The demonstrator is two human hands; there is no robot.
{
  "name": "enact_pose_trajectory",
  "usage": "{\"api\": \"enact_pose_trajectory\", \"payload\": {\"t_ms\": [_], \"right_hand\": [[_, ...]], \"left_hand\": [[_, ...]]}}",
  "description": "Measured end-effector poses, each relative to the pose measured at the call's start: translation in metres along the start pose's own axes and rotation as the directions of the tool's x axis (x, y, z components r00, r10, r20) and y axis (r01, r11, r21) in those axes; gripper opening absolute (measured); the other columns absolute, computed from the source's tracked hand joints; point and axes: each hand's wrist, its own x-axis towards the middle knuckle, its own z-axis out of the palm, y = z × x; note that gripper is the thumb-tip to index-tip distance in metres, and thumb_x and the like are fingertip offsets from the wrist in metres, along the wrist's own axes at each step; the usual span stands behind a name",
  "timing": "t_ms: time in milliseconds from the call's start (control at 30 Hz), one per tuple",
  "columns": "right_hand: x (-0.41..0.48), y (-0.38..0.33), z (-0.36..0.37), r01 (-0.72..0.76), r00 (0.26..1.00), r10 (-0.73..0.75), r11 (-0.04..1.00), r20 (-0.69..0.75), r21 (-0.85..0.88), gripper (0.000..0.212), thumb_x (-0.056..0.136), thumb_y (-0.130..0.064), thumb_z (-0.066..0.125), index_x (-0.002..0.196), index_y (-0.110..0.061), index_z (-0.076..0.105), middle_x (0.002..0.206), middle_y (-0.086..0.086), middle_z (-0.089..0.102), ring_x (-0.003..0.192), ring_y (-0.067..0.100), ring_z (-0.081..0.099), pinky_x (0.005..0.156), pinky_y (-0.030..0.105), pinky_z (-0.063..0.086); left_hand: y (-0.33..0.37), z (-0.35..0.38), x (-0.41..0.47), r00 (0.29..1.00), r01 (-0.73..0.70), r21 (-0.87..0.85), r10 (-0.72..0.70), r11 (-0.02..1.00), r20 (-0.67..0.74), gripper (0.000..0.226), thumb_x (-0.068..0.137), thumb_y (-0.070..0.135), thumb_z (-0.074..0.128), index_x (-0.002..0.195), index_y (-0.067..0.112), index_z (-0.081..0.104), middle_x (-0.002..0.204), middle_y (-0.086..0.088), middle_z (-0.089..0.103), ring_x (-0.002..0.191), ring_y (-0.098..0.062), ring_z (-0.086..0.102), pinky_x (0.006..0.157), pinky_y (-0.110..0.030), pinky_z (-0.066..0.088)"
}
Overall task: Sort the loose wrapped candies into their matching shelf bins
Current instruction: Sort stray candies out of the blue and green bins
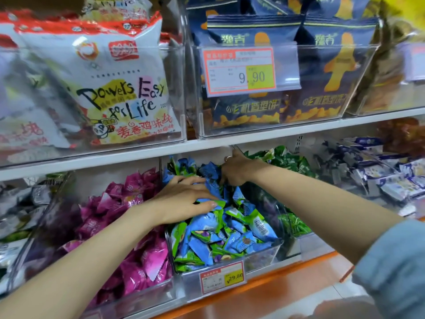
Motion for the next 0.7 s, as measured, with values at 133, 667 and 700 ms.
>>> {"api": "enact_pose_trajectory", "payload": {"t_ms": [133,667,700], "right_hand": [[0.000,0.007,-0.004,0.051,0.998,-0.053,0.994,0.016,0.097,0.055,0.097,-0.009,0.034,0.135,-0.048,0.040,0.147,-0.007,0.039,0.137,0.024,0.027,0.113,0.045,0.005],[0.018,-0.001,0.001,-0.003,1.000,0.008,0.987,0.029,-0.163,0.050,0.098,-0.025,0.041,0.146,-0.031,0.028,0.149,0.001,0.034,0.134,0.026,0.034,0.112,0.047,0.012],[0.017,-0.002,-0.001,-0.004,0.999,0.009,0.992,0.047,-0.123,0.051,0.098,-0.024,0.042,0.146,-0.031,0.028,0.151,0.002,0.031,0.136,0.026,0.030,0.113,0.046,0.011]], "left_hand": [[-0.001,0.001,-0.001,1.000,0.002,0.018,-0.002,1.000,-0.009,0.038,0.097,0.054,0.027,0.129,0.046,0.046,0.140,0.025,0.038,0.140,0.000,0.007,0.109,-0.029,0.003],[-0.005,0.006,0.000,0.998,-0.006,0.029,0.008,1.000,-0.054,0.074,0.070,0.074,0.001,0.128,0.055,0.042,0.143,0.027,0.032,0.139,0.003,0.004,0.108,-0.030,0.008],[-0.005,0.006,0.000,0.998,-0.007,0.028,0.009,1.000,-0.058,0.073,0.070,0.074,0.001,0.127,0.055,0.042,0.142,0.028,0.033,0.139,0.004,0.004,0.108,-0.030,0.008]]}}
